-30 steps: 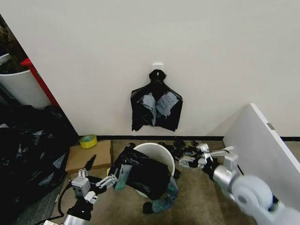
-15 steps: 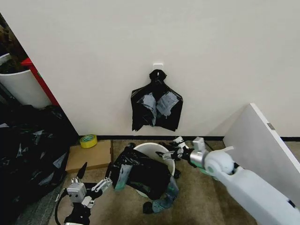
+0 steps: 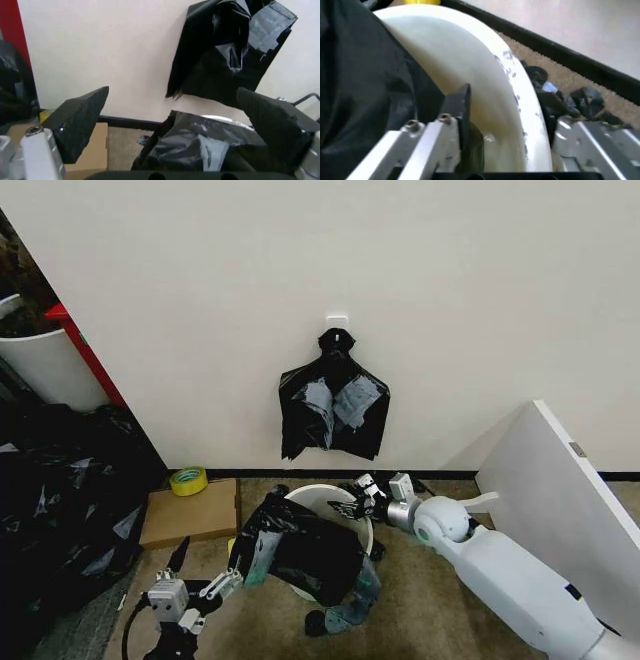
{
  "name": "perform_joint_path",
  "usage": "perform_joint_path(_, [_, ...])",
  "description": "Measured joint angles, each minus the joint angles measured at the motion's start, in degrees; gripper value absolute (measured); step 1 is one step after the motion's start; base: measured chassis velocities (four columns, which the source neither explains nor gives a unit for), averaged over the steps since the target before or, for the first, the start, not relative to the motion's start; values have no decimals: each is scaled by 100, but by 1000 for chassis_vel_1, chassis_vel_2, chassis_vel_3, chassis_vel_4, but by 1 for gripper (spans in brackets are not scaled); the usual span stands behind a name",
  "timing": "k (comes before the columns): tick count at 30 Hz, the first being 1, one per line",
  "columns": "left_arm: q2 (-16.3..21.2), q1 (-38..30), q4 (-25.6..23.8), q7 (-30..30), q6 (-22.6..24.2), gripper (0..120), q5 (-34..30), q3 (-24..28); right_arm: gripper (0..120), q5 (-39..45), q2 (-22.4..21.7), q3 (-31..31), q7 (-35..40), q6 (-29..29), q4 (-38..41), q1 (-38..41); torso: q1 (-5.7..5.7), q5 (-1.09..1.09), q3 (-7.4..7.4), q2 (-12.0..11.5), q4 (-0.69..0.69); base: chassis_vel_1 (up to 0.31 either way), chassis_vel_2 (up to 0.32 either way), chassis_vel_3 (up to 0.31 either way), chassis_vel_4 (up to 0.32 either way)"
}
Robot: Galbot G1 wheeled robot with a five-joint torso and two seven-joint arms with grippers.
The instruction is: Place the garbage bag over the trash bin.
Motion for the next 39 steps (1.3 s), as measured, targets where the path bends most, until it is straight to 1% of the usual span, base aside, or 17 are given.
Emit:
perform_joint_path(2, [0, 1, 0, 0, 2, 100, -2, 0, 32, 4, 7, -9, -1, 0, -21, 6, 0, 0, 0, 0, 0, 0, 0, 0, 0])
perform_joint_path(5, [-2, 9, -1, 0, 4, 100, -7, -7, 21, 34, 23, -7, -1, -2, -47, 12, 0, -1, 0, 0, -1, 0, 0, 0, 0])
perform_joint_path(8, [-13, -4, 15, -7, 6, 100, -22, 4, 6, 103, 70, 99, 16, -50, -72, -41, 0, 0, 0, 0, 1, 0, 0, 0, 0])
perform_joint_path(10, [-14, -8, 17, -7, 7, 100, -22, 8, 5, 105, 66, 103, 17, -51, -72, -51, 0, -1, 0, 0, 1, 0, 0, 0, 0])
perform_joint_path(11, [-14, -19, 19, -8, 15, 100, -23, 23, 1, 106, 47, 114, 19, -50, -73, -83, 0, 1, 0, 0, 0, 0, 0, 0, 0])
perform_joint_path(17, [-15, -49, 6, -15, 49, 100, -27, 52, 1, 375, -50, 271, 366, -130, 117, -313, 0, 1, 0, 0, 1, 0, 0, 0, 0])
perform_joint_path(20, [-13, -72, -9, -24, 77, 100, -44, 56, 1, 836, -173, 533, 910, -210, 443, -635, 0, 1, 0, 0, 1, 0, 0, 0, 0])
perform_joint_path(23, [5, -137, -21, -34, 127, 100, -75, 78, 1, 1266, -320, 857, 1669, -108, 854, -1096, 0, 2, 0, 0, -1, 0, 0, 0, 0])
perform_joint_path(24, [5, -137, -21, -34, 127, 100, -75, 78, 1, 1266, -320, 857, 1669, -108, 854, -1096, 0, 2, 0, 0, -1, 0, 0, 0, 0])
perform_joint_path(26, [20, -183, -30, -43, 163, 100, -99, 91, 1, 1444, -399, 1049, 2045, -59, 1104, -1379, 0, 0, 0, 0, -1, 0, 0, 0, 0])
perform_joint_path(29, [60, -246, -62, -49, 219, 100, -145, 108, 1, 1738, -396, 1315, 2814, -41, 1542, -1753, 0, 0, 0, 0, -3, 0, 0, 0, 0])
perform_joint_path(30, [82, -275, -90, -53, 250, 100, -165, 113, 1, 1885, -281, 1445, 3355, -21, 1777, -1912, 0, 0, 0, 0, -1, 0, 0, 0, 0])
perform_joint_path(31, [82, -275, -90, -53, 250, 100, -165, 113, 1, 1885, -281, 1445, 3355, -21, 1777, -1912, 0, 0, 0, 0, -1, 0, 0, 0, 0])
perform_joint_path(34, [124, -284, -152, -67, 279, 100, -181, 115, 1, 2121, 10, 1641, 4196, 61, 2184, -2176, 0, -1, 0, 0, 1, 0, 0, 0, 0])
perform_joint_path(35, [129, -282, -159, -68, 281, 100, -182, 115, 1, 2148, 48, 1656, 4278, 69, 2222, -2202, 0, -1, -1, 0, 0, 0, 0, 0, 0])
perform_joint_path(36, [150, -256, -197, -76, 285, 100, -184, 113, 1, 2240, 247, 1729, 4676, 107, 2418, -2362, -1, 0, 0, 0, 1, 0, 0, 0, 0])
perform_joint_path(39, [169, -218, -230, -88, 285, 100, -184, 102, 1, 2241, 427, 1791, 4916, 168, 2563, -2573, -1, -1, 0, 0, 1, 0, 0, 0, 0])
